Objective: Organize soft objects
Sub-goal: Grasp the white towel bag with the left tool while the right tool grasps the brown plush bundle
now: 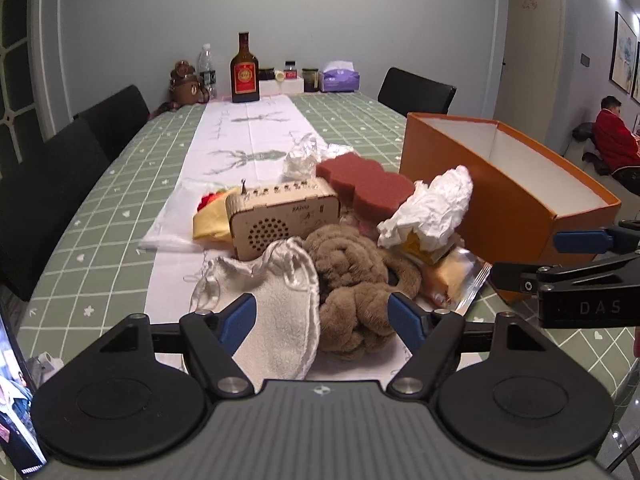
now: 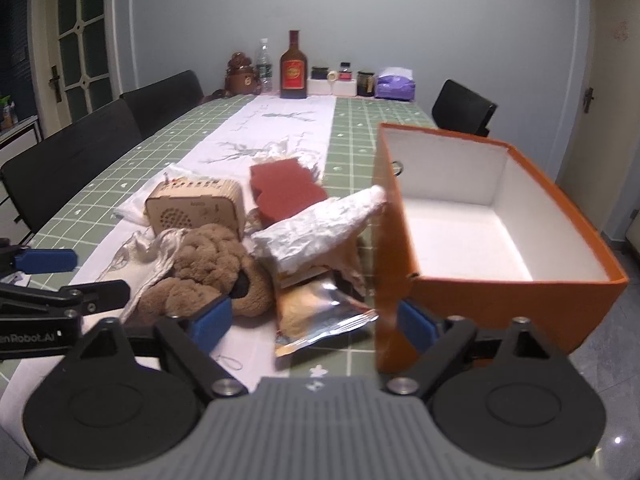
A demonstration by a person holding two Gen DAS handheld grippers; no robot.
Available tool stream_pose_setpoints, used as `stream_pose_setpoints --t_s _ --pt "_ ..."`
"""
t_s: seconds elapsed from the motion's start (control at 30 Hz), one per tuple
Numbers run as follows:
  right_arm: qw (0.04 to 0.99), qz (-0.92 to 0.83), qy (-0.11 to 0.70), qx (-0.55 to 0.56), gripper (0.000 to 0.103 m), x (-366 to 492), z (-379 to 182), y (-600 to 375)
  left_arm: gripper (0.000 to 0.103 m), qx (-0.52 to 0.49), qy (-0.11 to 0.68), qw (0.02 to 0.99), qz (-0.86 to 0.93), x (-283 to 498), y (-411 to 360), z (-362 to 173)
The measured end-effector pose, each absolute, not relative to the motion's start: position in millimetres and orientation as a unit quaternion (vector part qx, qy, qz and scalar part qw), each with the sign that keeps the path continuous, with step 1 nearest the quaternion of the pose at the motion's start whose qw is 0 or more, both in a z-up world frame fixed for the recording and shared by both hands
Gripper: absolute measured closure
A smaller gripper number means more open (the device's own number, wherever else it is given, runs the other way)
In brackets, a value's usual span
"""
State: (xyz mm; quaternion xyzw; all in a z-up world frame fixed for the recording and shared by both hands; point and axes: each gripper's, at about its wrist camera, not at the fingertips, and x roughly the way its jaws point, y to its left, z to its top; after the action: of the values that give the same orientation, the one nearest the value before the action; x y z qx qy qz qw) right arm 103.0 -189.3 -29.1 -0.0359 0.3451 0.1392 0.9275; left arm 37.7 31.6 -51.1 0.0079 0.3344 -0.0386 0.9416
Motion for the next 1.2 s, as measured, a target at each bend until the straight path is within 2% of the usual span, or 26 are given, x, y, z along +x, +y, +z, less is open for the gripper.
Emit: stream_pose_setpoints --t_s 0.03,0.1,0.13,0.23,0.7,0.9,1.03,1.1,1.13,1.17,1.2 --pt "0.925 0.147 0.349 -0.036 0.022 104 -32 -186 0.016 0.01 0.339 0.94 -0.035 40 34 -54" --pt "0.922 0.16 0.352 -0.039 0.025 107 -36 -178 0.029 0.016 0.348 0.937 -0.034 45 39 -61" --pt "0.92 0.166 0.353 -0.042 0.026 109 -39 -172 0.031 0.014 0.355 0.934 -0.038 48 42 -65" --pt "0.916 0.18 0.356 -0.05 0.026 119 -45 -156 0.031 0.001 0.369 0.928 -0.046 57 49 -75" --pt "0.873 0.226 0.432 -0.019 0.026 179 -67 -102 0.033 0.093 0.444 0.891 -0.035 80 51 -97" --pt "0.862 0.223 0.456 -0.001 0.015 187 -81 -97 0.038 0.109 0.443 0.89 -0.024 82 52 -100" --pt "0.852 0.222 0.473 0.002 0.014 190 -89 -89 0.038 0.148 0.428 0.892 -0.012 85 38 -111" --pt "0.853 0.22 0.474 0.002 0.016 191 -91 -88 0.05 0.146 0.421 0.895 -0.013 84 38 -112" --pt "0.852 0.223 0.473 0.002 0.022 190 -92 -88 0.056 0.14 0.419 0.897 -0.018 84 38 -112" --pt "0.85 0.229 0.474 0.005 0.032 190 -93 -88 0.067 0.135 0.419 0.898 -0.023 84 39 -111" --pt "0.847 0.237 0.476 0.013 0.036 190 -93 -90 0.074 0.136 0.418 0.898 -0.024 83 39 -110"
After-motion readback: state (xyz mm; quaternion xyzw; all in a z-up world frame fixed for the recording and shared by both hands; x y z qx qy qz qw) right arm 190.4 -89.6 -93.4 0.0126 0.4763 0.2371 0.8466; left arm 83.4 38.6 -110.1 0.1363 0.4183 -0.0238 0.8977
